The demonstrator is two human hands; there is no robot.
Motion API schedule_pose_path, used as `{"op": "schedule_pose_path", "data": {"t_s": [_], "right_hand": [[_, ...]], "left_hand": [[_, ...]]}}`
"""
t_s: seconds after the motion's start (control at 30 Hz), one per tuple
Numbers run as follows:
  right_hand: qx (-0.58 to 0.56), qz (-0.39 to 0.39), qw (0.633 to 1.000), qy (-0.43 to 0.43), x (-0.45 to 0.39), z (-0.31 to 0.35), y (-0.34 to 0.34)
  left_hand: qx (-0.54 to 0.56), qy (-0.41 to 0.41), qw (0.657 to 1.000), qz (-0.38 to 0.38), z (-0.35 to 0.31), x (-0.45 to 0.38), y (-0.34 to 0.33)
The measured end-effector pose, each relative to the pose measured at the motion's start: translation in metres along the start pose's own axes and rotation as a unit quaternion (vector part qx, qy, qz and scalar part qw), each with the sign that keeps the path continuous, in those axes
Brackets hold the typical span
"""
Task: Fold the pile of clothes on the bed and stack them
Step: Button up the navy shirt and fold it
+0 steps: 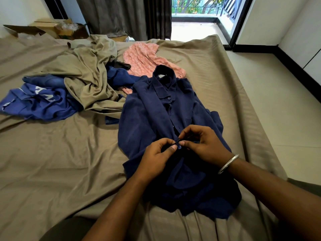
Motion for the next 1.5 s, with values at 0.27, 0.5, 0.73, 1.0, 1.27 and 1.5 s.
{"op": "schedule_pose_path", "data": {"t_s": [0.27, 0.5, 0.73, 1.0, 1.27, 1.5], "right_hand": [[0.002, 0.013, 1.0, 0.001, 0.0, 0.003, 0.0], [-0.018, 0.04, 0.999, -0.004, 0.001, 0.0, -0.005], [0.022, 0.036, 0.999, -0.003, 0.001, -0.004, -0.002], [0.072, 0.054, 0.978, -0.186, 0.013, -0.03, -0.013], [0.174, 0.235, 0.935, -0.2, 0.022, -0.026, -0.035], [0.072, 0.22, 0.944, -0.235, 0.026, -0.027, -0.038]], "left_hand": [[-0.02, -0.013, 0.999, -0.03, -0.006, 0.003, 0.005], [-0.052, 0.025, 0.997, -0.046, -0.002, 0.004, 0.004], [-0.015, 0.131, 0.991, -0.019, 0.011, 0.001, 0.005], [-0.04, 0.284, 0.941, 0.182, 0.029, 0.026, -0.028], [-0.067, 0.345, 0.913, 0.206, 0.034, 0.04, -0.032], [-0.183, 0.11, 0.958, -0.189, 0.002, 0.012, 0.03]]}}
Point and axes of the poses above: each hand's wrist, its own x-axis away from the middle knuckle, its own y-axis out of the back of the hand, z = x × y, the point moved 9 cm from there along -x, towards the middle knuckle, and after that the axes turned 8 degrees about y, right-handed, at the moved point
